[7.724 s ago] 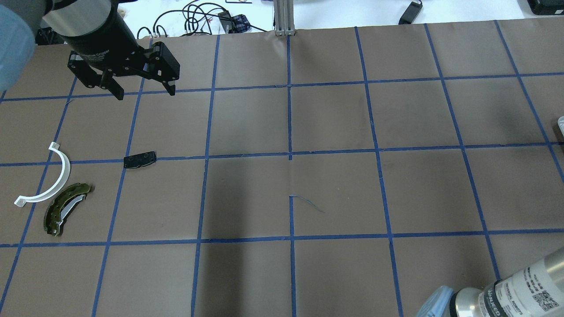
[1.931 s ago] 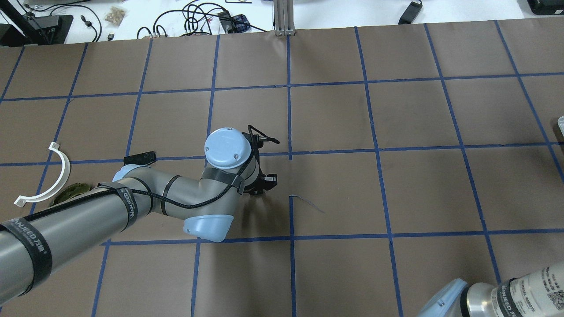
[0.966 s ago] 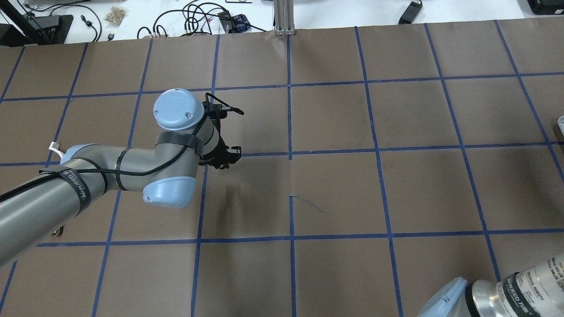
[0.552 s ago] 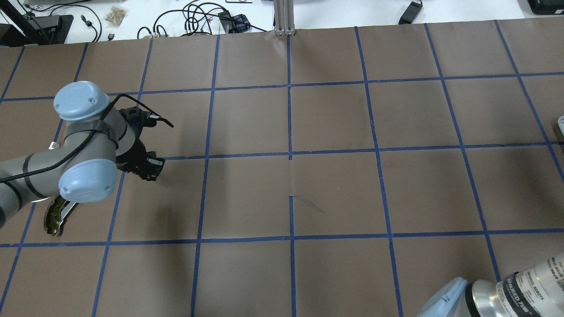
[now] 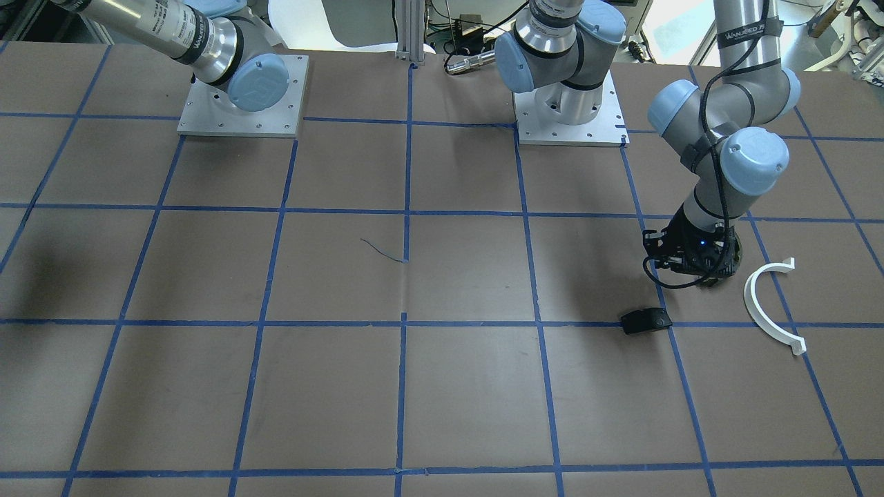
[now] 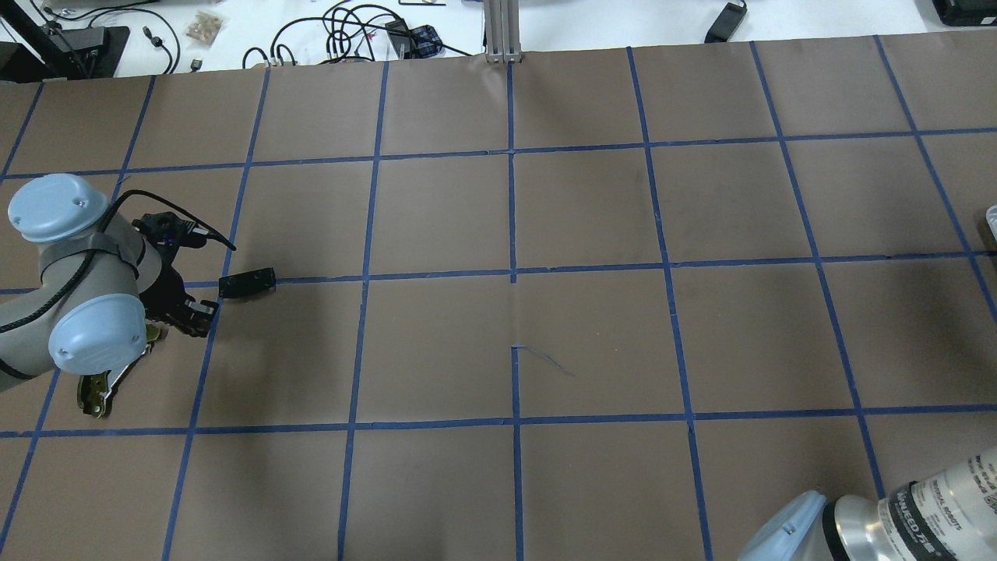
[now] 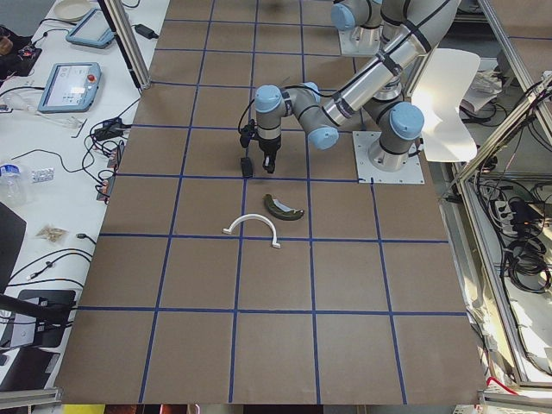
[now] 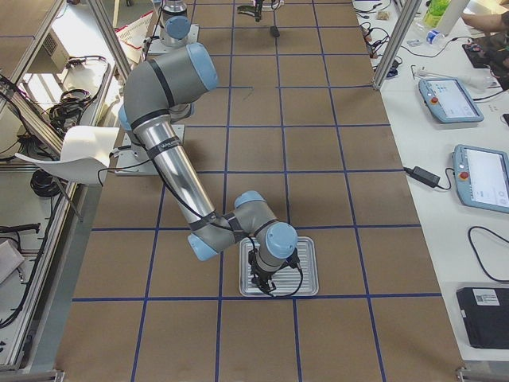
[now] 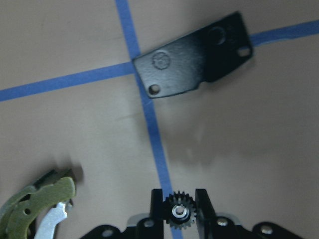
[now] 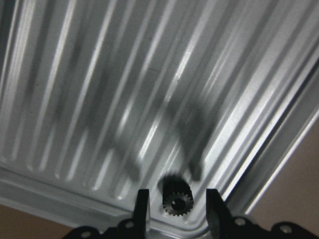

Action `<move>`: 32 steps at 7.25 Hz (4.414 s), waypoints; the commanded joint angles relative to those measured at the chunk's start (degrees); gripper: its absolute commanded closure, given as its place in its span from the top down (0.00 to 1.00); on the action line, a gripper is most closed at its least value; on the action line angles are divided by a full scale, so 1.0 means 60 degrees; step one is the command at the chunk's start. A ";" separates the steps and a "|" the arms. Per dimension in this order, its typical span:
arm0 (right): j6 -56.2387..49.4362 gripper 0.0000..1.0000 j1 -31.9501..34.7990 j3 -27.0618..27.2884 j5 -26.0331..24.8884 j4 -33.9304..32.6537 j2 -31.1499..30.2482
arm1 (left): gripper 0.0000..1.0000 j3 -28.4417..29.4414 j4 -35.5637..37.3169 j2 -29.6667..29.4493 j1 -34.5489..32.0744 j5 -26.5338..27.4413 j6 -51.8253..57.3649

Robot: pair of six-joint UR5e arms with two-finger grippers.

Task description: Place bearing gear from tray to pile

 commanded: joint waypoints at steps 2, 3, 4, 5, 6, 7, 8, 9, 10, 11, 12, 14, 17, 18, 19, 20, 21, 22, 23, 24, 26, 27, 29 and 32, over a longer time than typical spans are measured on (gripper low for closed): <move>0.0025 0.50 0.0000 -0.0015 0.0055 -0.0115 0.0169 | 0.00 -0.0143 0.0087 -0.0285 0.0194 0.0027 0.0046; 0.0055 0.48 0.0000 -0.0001 -0.0047 -0.0101 0.0184 | 0.24 -0.0099 0.0101 -0.0388 0.0194 0.0056 0.0061; 0.0055 0.35 0.0000 0.0014 -0.0077 -0.0043 0.0184 | 0.99 -0.0070 0.0232 -0.0505 0.0194 0.0100 0.0075; 0.0055 0.09 0.0000 0.0014 -0.0106 -0.0013 0.0170 | 1.00 -0.0040 0.0451 -0.0477 0.0194 0.0420 0.0076; 0.0055 0.00 0.0000 -0.0015 -0.0295 0.0002 0.0155 | 1.00 -0.0026 0.0438 -0.0245 -0.0009 0.0684 0.0032; 0.0055 0.00 0.0000 -0.0073 -0.0587 0.0045 0.0097 | 1.00 0.0105 0.0279 -0.0039 -0.0170 0.0600 -0.0026; 0.0055 0.00 0.0043 -0.0117 -0.0575 0.0060 0.0009 | 1.00 0.0571 -0.0637 0.0209 -0.0621 0.0526 -0.0216; 0.0359 0.00 0.0102 -0.0118 -0.0401 0.0089 -0.0311 | 1.00 0.1431 -0.2082 0.0357 -0.1206 0.0395 -0.1349; 0.0653 0.00 0.0204 -0.0045 0.0210 0.0452 -0.0706 | 1.00 0.2469 -0.3720 0.0460 -0.1937 0.0162 -0.2781; 0.1163 0.00 0.0611 -0.0044 0.0535 0.1094 -0.1101 | 1.00 0.3524 -0.5027 0.0490 -0.2611 -0.0261 -0.4159; 0.2154 0.00 0.1137 -0.0015 0.0698 0.1927 -0.1511 | 1.00 0.4274 -0.5693 0.0519 -0.3227 -0.0643 -0.5565; 0.4525 0.00 0.2483 0.0217 0.1209 0.2914 -0.2158 | 1.00 0.5782 -0.7404 0.0796 -0.4400 -0.0808 -0.6091; 0.8304 0.00 0.4710 0.1051 0.1869 0.2961 -0.2479 | 1.00 0.6274 -0.8162 0.1807 -0.4787 -0.0692 -0.6018; 0.9216 0.00 0.5340 0.1533 0.2277 0.3222 -0.3106 | 1.00 0.6346 -0.8045 0.1823 -0.4728 -0.0661 -0.6062; 1.0588 0.00 0.6013 0.2176 0.2441 0.3224 -0.3648 | 1.00 0.6419 -0.8029 0.1924 -0.4756 -0.0835 -0.6164; 1.1675 0.00 0.6789 0.2762 0.2805 0.3195 -0.4147 | 1.00 0.6405 -0.8029 0.1882 -0.4713 -0.1141 -0.6252; 1.3063 0.00 0.7594 0.3334 0.3084 0.3050 -0.4427 | 1.00 0.6434 -0.8116 0.1940 -0.4597 -0.1362 -0.6282; 1.4469 0.00 0.8588 0.3644 0.3391 0.2121 -0.4401 | 1.00 0.6435 -0.8175 0.1955 -0.4567 -0.1306 -0.6267; 1.6035 0.00 0.9555 0.3792 0.3380 0.1807 -0.4357 | 1.00 0.6420 -0.8190 0.1955 -0.4581 -0.1291 -0.6253; 1.6805 0.00 1.0421 0.3808 0.3525 0.1383 -0.4110 | 1.00 0.6420 -0.8190 0.1940 -0.4595 -0.1291 -0.6253; 1.9058 0.00 1.1931 0.3735 0.3629 -0.0471 -0.3263 | 1.00 0.6405 -0.8190 0.1955 -0.4595 -0.1305 -0.6253; 1.9663 0.00 1.2518 0.3720 0.4064 -0.1149 -0.2794 | 1.00 0.6405 -0.8190 0.1955 -0.4596 -0.1306 -0.6253; 2.0894 0.00 1.3399 0.3662 0.4288 -0.2601 -0.1973 | 1.00 0.6405 -0.8205 0.1955 -0.4566 -0.1291 -0.6253; 2.1661 0.21 1.4047 0.3662 0.4347 -0.3221 -0.1559 | 1.00 0.6187 -0.8146 0.1780 -0.4566 -0.1247 -0.6122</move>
